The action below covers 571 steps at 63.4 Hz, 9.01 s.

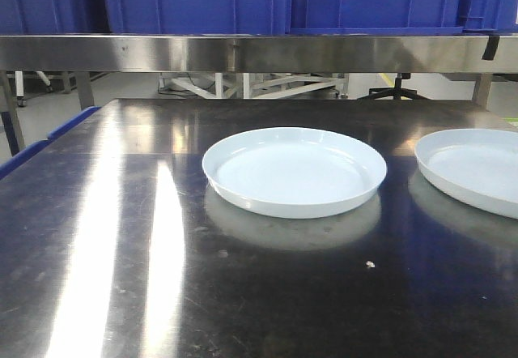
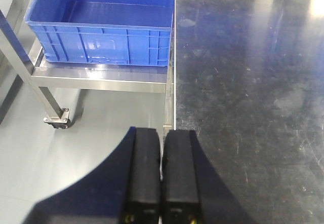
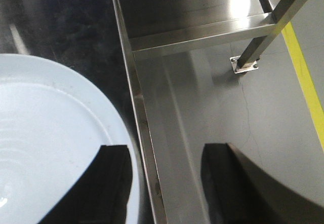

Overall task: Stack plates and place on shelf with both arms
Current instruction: 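Grasp the rim of the other white plate with the right gripper, then lift the plate and lower it onto the centered plate with right gripper, then grasp the rim of the stacked plates with the right gripper, then lift the stacked plates up and away with the right gripper, then drive the base away from the table holding the plates in right gripper, then drive across the room toward the shelves of blue bins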

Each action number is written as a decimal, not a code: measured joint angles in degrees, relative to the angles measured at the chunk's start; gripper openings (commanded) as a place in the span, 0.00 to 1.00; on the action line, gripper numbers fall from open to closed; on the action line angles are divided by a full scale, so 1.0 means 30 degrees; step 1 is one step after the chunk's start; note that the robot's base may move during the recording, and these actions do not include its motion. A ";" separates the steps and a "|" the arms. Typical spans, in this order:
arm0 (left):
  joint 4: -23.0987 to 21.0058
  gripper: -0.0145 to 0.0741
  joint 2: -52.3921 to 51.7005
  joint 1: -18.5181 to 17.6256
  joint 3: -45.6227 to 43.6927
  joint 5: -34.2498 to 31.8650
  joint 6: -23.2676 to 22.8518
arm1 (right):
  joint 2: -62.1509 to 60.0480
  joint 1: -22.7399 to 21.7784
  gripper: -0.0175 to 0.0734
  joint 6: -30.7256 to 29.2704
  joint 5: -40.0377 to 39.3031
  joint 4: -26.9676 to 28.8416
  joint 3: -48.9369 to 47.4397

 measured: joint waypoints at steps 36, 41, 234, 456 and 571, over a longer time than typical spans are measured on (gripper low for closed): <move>0.0000 0.26 0.0000 0.0000 0.0000 0.0000 0.0000 | 0.2550 0.0000 0.21 0.0000 -0.1442 -0.0037 -0.0235; 0.0000 0.26 0.0000 0.0000 0.0000 0.0000 0.0000 | 0.2516 0.0000 0.23 0.0000 -0.1562 -0.0038 -0.0334; 0.0000 0.26 0.0000 0.0000 0.0000 0.0000 0.0000 | -0.0096 1.1244 0.22 -0.0003 0.1269 0.0159 -0.7067; 0.0000 0.26 0.0000 0.0000 0.0000 0.0000 0.0000 | -1.7500 0.5816 0.22 -0.0062 -0.1178 -0.0051 0.5818; 0.0000 0.26 0.0000 0.0000 0.0000 -0.0034 0.0000 | -1.7500 0.5816 0.22 -0.0062 -0.1178 -0.0051 0.5818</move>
